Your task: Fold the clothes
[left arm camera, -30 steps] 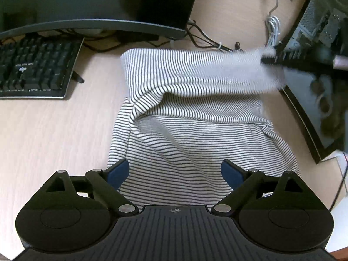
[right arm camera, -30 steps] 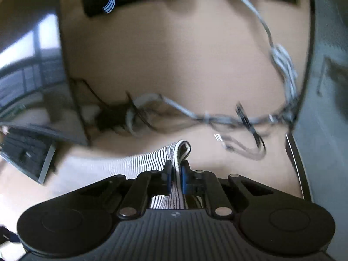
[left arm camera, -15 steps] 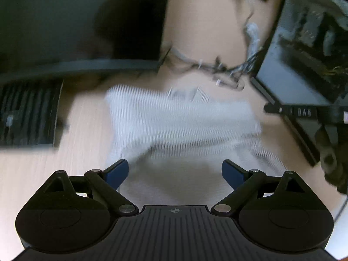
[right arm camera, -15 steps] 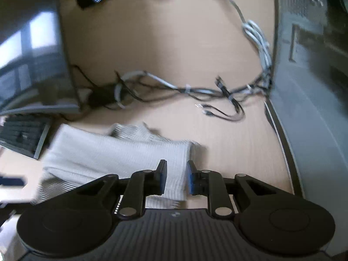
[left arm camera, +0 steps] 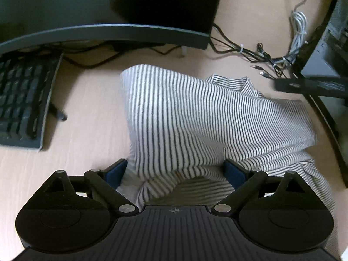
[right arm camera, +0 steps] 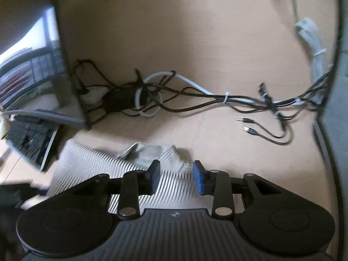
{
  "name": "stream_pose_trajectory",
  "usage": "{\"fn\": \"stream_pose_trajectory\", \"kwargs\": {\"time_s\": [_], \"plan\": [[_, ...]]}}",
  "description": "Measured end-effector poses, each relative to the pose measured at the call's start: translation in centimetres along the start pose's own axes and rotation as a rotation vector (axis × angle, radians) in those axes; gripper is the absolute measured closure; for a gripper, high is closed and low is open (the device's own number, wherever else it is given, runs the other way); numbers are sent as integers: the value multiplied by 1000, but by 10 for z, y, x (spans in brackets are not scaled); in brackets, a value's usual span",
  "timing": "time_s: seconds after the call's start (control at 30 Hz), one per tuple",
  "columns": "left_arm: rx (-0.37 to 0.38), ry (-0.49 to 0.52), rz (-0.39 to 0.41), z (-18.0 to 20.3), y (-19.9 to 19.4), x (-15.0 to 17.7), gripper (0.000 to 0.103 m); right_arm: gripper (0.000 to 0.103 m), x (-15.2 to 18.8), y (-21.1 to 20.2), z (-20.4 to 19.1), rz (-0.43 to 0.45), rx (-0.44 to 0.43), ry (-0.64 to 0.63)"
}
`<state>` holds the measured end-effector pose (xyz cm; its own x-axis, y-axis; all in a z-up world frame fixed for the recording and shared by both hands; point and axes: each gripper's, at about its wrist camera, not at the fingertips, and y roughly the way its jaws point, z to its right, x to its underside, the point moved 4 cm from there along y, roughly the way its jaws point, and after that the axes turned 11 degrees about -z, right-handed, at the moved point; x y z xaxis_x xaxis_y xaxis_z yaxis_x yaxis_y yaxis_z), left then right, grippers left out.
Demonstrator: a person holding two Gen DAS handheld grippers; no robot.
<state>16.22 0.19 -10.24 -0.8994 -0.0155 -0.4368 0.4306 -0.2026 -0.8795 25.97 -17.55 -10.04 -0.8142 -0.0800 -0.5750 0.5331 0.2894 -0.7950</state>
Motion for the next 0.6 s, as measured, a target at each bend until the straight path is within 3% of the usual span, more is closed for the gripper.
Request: {"fn": "stream_pose_trajectory", "kwargs": {"time_s": [0.13,0.2,0.23,0.27,0.3,0.47,0.6], "plan": [[5,-24,22,-17,-30,14,6,71,-21,53,0,-45,-21,42],[13,-53,37,-30,-45,21,6,72,-21,69,-5,-55,8,9],[17,-67,44,-34,-49,22,6,79,-20,71,-9,-55,15,-12],[22,-82,53,-37,-53,21,6,96,-19,68,-12,-62,-5,-14],[31,-95,61,-41,-56,21,6,96,-17,64,-15,-70,-30,-12],[112,-153,106,-56,-73,19,6,98,2,-12,-25,-15,-147,-14],[199,-168,173,-64,-98,10,6,99,53,-80,-39,-29,-236,-28]]}}
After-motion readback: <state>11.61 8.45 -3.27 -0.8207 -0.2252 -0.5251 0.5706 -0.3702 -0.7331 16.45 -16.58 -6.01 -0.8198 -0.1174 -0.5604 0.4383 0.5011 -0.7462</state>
